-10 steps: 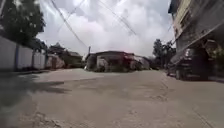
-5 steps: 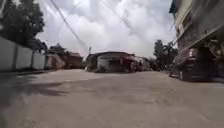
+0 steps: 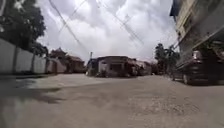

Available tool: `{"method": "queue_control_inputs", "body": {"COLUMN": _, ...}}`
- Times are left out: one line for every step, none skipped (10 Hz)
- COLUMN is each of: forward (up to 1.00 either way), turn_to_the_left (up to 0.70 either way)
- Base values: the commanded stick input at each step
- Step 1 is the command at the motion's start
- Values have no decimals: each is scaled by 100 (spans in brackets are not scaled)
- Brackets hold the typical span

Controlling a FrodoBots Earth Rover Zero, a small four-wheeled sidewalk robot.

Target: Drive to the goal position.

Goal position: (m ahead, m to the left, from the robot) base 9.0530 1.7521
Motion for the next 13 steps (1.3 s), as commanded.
{"method": "queue_control_inputs", "body": {"forward": 50, "turn_to_the_left": 1}}
{"method": "queue_control_inputs", "body": {"forward": 50, "turn_to_the_left": 1}}
{"method": "queue_control_inputs", "body": {"forward": 50, "turn_to_the_left": 1}}
{"method": "queue_control_inputs", "body": {"forward": 50, "turn_to_the_left": 1}}
{"method": "queue_control_inputs", "body": {"forward": 50, "turn_to_the_left": 1}}
{"method": "queue_control_inputs", "body": {"forward": 50, "turn_to_the_left": 1}}
{"method": "queue_control_inputs", "body": {"forward": 50, "turn_to_the_left": 1}}
{"method": "queue_control_inputs", "body": {"forward": 50, "turn_to_the_left": 1}}
{"method": "queue_control_inputs", "body": {"forward": 50, "turn_to_the_left": 1}}
{"method": "queue_control_inputs", "body": {"forward": 50, "turn_to_the_left": 1}}
{"method": "queue_control_inputs", "body": {"forward": 50, "turn_to_the_left": 1}}
{"method": "queue_control_inputs", "body": {"forward": 50, "turn_to_the_left": 1}}
{"method": "queue_control_inputs", "body": {"forward": 50, "turn_to_the_left": 1}}
